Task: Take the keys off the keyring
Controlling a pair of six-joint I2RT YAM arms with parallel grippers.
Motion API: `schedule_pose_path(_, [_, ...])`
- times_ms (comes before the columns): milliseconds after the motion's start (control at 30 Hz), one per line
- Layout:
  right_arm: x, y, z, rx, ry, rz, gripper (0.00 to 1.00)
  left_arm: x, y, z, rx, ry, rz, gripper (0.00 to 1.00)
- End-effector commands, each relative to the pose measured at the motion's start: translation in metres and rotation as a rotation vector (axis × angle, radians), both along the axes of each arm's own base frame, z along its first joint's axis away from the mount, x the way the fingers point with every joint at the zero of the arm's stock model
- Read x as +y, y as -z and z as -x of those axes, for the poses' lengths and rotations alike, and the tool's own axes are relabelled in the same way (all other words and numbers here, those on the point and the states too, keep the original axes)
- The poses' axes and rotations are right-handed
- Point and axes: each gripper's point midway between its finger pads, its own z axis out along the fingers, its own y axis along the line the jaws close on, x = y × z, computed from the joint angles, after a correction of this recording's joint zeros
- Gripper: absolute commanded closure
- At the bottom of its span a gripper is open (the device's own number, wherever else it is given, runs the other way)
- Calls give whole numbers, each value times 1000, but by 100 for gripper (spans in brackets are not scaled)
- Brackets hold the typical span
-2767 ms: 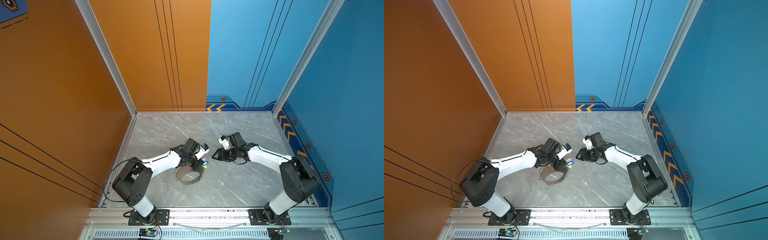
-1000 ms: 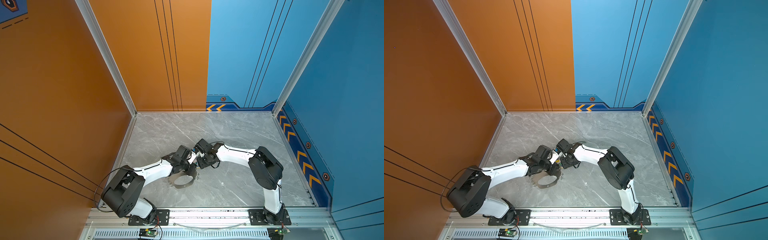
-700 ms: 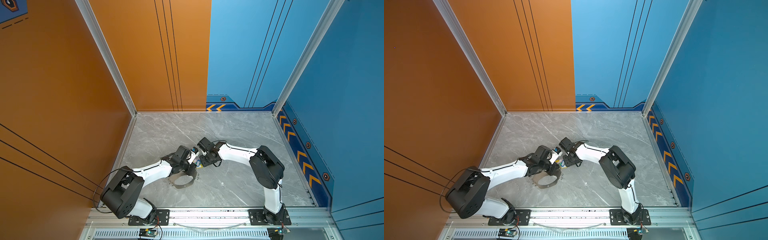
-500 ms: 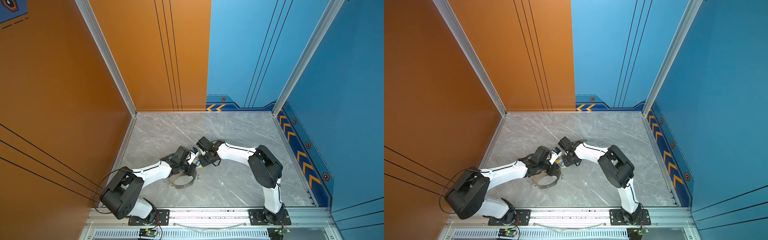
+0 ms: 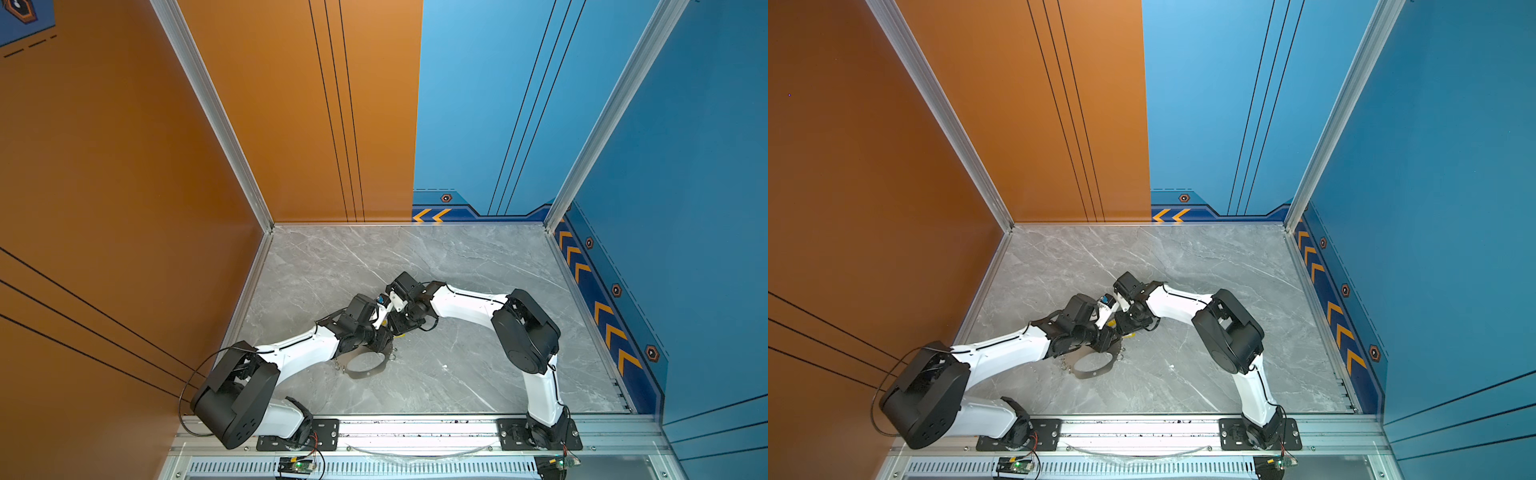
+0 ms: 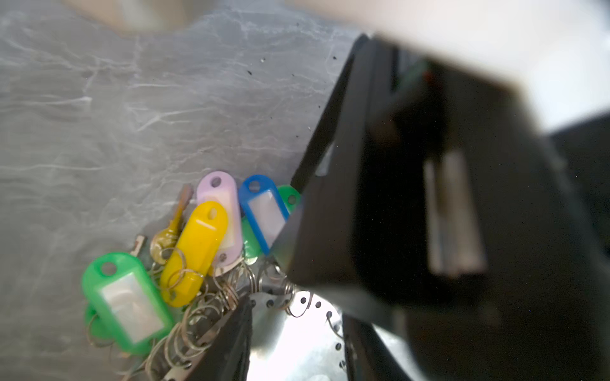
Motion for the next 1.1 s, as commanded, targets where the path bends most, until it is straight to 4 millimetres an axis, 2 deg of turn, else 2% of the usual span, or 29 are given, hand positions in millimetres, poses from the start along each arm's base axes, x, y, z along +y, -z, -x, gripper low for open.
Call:
schedule_pose_path(0, [-3, 19, 18, 75, -20, 52, 52, 19, -4, -8, -24, -116, -9, 52])
schedule_pose_path(200, [-23, 34, 9, 1, 0, 234, 53, 47, -14, -17, -65, -269, 28, 49])
schedule_pose_path(300, [-26, 37, 8, -6, 9, 257, 54, 56, -14, -17, -63, -309, 58, 48])
schedule_pose_path(467, [-17, 33, 5, -8, 17, 224, 61, 62, -13, -13, -62, -318, 61, 48])
schedule_pose_path(667, [3, 25, 7, 25, 25, 123, 69, 62, -9, -11, -52, -316, 57, 48])
schedule_pose_path(867, [5, 21, 3, 13, 35, 104, 79, 63, -9, -10, -55, -317, 57, 48])
schedule_pose_path(900, [6, 19, 3, 12, 33, 96, 83, 63, -8, -10, -53, -315, 56, 48])
schedule_pose_path(1067, [5, 5, 0, -18, 38, 82, 90, 62, -5, -10, -44, -311, 51, 48])
